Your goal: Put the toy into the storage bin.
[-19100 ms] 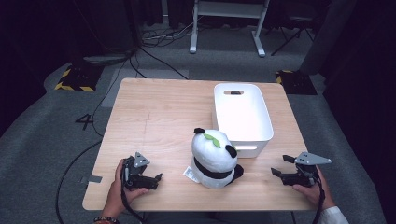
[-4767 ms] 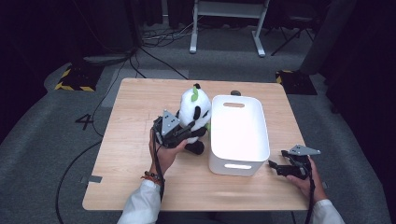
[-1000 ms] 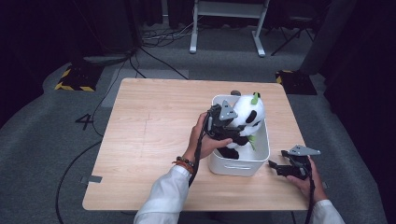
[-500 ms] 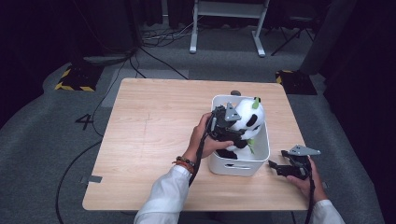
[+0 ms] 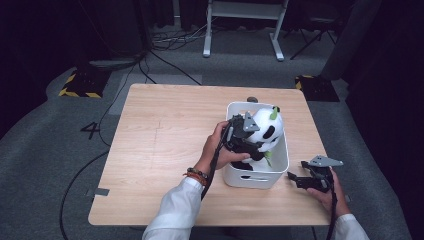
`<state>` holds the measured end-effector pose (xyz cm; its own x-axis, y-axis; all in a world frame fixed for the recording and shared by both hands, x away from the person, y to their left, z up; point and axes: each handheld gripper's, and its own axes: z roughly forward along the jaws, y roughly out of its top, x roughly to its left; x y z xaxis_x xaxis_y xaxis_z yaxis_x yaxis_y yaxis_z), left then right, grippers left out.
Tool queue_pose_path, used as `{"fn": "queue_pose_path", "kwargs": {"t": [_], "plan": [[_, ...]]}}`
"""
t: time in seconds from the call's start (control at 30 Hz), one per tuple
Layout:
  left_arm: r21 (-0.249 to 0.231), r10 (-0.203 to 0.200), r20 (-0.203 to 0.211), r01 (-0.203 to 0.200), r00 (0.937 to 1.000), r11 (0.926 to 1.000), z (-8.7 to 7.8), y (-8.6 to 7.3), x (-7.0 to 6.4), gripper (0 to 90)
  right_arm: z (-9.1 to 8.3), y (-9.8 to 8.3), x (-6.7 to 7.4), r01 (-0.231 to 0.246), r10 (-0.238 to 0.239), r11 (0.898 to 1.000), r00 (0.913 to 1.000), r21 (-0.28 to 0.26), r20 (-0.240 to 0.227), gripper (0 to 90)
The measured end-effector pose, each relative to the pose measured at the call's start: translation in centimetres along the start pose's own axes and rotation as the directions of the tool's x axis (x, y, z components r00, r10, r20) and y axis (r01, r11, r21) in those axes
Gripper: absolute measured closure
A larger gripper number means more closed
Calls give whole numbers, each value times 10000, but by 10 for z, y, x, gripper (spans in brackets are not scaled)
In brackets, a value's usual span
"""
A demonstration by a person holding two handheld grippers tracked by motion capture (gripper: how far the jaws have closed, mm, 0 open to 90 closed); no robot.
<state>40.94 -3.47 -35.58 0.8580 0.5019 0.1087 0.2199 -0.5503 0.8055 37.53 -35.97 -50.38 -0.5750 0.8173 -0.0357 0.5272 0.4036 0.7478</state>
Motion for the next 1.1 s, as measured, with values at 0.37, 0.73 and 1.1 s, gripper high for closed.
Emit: {"fn": "queue_pose_path", "kwargs": {"t": [0.37, 0.73, 1.1], "plan": [[64, -113, 31, 113, 9999, 9999, -1, -1, -1, 241, 0, 0, 0, 1, -1, 10000, 10000, 1, -3, 217], [-28, -148, -159, 148, 9998, 9999, -9, -3, -2, 159, 0, 0, 0, 4, -4, 10000, 10000, -1, -6, 217], [-326, -187, -304, 178, 9994, 9993, -22, -6, 1, 157, 0, 0, 0, -8, 8, 10000, 10000, 13, -1, 216]]}}
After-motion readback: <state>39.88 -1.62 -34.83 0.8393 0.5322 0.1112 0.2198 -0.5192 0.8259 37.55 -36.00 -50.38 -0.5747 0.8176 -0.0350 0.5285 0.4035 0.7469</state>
